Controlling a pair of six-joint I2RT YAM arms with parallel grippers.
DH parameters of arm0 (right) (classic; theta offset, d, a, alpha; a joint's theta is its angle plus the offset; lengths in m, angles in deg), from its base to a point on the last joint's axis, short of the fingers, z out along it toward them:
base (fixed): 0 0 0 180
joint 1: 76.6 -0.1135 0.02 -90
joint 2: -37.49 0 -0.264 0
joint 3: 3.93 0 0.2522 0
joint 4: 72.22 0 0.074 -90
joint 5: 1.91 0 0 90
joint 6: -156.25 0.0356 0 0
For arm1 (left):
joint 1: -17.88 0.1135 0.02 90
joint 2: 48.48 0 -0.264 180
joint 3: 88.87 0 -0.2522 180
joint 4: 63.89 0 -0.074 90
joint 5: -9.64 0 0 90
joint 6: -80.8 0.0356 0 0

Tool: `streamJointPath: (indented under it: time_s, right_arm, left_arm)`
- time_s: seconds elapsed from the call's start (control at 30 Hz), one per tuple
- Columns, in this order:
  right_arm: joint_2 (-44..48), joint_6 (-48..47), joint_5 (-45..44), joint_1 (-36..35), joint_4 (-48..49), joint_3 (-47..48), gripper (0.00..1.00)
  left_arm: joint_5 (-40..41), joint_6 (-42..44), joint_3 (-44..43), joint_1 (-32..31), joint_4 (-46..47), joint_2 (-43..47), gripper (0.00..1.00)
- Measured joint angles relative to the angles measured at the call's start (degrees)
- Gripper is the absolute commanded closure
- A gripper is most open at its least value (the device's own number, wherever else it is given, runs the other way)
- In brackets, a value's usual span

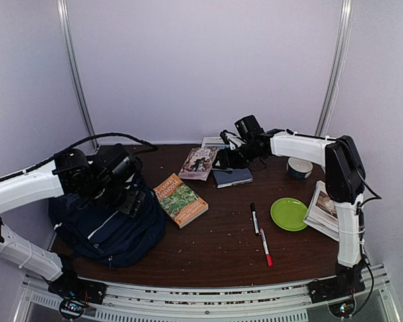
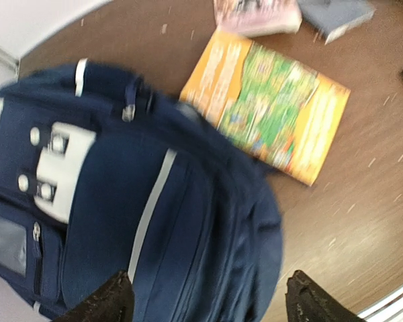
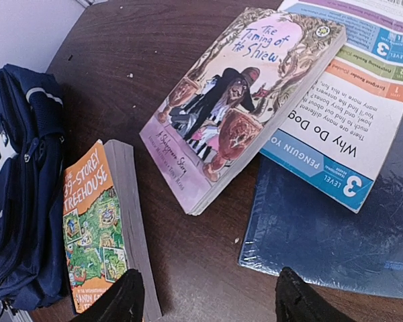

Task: Pack the student bag
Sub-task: Place the largest pocket in the student bag, then pick up the book.

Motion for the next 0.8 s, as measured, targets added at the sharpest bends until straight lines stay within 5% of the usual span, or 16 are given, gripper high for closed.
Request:
streamJointPath:
  time_s: [0.33, 0.8]
  right_arm:
    - [-7.4, 10.3, 2.6, 1.3, 4.5, 4.9, 0.34]
    - [-12.8, 17.2, 3.0, 2.0, 6.6, 9.7, 0.35]
  left_arm:
    - [-7.5, 5.6, -22.9, 12.5, 13.9, -18.4, 0.02]
    - [-22.2, 4.5, -35.1, 23.1, 25.5, -41.5, 0.17]
